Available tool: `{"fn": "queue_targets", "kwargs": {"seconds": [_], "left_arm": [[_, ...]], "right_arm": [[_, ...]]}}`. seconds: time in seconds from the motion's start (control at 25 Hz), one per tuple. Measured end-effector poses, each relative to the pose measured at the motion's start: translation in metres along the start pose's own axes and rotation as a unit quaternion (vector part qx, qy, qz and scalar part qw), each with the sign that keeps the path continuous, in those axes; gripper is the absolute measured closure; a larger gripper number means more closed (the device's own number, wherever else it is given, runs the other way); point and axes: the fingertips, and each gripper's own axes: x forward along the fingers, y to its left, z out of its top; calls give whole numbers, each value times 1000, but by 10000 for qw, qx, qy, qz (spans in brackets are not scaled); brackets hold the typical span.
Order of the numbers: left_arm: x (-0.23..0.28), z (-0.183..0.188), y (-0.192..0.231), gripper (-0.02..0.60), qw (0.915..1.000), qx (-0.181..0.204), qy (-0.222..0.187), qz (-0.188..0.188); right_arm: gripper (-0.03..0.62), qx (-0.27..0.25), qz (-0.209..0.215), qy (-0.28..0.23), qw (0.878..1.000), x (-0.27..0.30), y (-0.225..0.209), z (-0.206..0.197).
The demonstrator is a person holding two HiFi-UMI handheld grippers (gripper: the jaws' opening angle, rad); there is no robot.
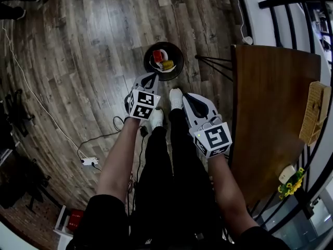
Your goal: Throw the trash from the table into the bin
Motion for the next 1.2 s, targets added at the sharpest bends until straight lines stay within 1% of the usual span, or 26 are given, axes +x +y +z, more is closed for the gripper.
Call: {"fn": "queue_targets", "kwargs": {"seconds": [0.24, 0.36, 0.6, 0.8, 0.96, 1.2], "left_arm": [[-72, 41, -5, 569, 9995, -55, -302, 77], [-108, 64, -6, 569, 9986, 30, -511, 155], [-183, 96, -20, 569, 9958, 136, -857, 282], [-248, 132, -31, 569, 9907, 214, -1269, 434], [-292, 149, -48, 569, 9871, 300, -1497, 474], [-343, 172, -69, 569, 9799, 395, -1866, 580]], "right_arm": [[580, -111, 28, -190, 9998, -35, 27, 43], [580, -212, 23, -368, 9991, -52, 40, 67], [580, -283, 104, -611, 9977, -96, 72, 98], [580, -449, 197, -848, 9952, -130, 95, 128], [580, -523, 235, -1020, 9931, -155, 108, 144], [582, -663, 262, -1127, 9911, -184, 119, 155]]}}
